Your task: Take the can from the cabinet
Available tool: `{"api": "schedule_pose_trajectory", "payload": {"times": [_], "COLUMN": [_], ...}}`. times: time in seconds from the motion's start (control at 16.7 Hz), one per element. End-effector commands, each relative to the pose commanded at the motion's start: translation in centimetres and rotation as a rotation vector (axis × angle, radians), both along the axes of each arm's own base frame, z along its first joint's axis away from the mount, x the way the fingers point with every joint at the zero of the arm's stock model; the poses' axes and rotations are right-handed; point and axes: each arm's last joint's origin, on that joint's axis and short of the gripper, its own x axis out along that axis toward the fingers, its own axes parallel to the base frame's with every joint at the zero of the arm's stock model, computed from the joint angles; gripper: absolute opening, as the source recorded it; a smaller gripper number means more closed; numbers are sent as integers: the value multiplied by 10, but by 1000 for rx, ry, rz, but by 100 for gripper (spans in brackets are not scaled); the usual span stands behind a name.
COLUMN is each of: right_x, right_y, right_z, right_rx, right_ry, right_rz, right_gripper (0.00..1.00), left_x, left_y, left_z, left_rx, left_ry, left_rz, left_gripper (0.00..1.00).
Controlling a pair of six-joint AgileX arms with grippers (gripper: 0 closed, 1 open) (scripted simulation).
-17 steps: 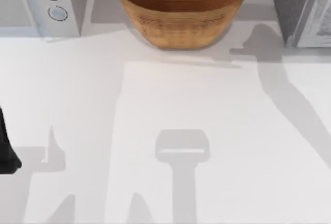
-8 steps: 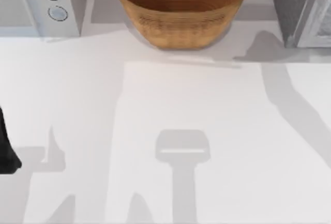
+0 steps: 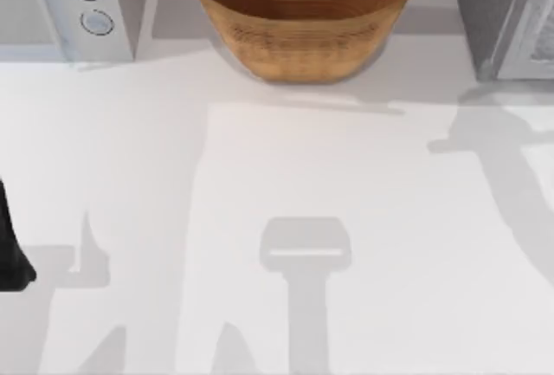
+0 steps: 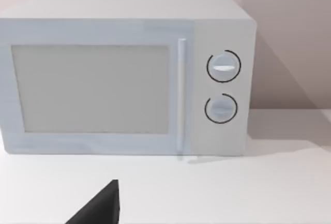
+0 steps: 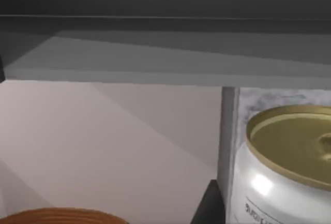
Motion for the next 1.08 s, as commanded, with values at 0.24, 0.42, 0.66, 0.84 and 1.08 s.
{"api": "schedule_pose_trajectory", "payload": {"times": [0.24,0.42,0.66,0.84,1.08], "right_x": [-20,-32,-42,-44,-43], "right_y": [-23,-35,-47,-52,-54], "right_z": [-92,-169,-252,-288,-301], "right_rx": [-6,-5,-4,-7,-9], "right_ry": [46,64,37,-1,-17], "right_rz": [12,-1,-42,-79,-99], "right_gripper": [0,0,0,0,0], "left_x": [0,0,0,0,0], "left_y": [0,0,0,0,0], "left_z": [0,0,0,0,0], "left_rx": [0,0,0,0,0], "left_ry": [0,0,0,0,0], "left_rz": [0,0,0,0,0], "left_gripper": [100,100,100,100,100]}}
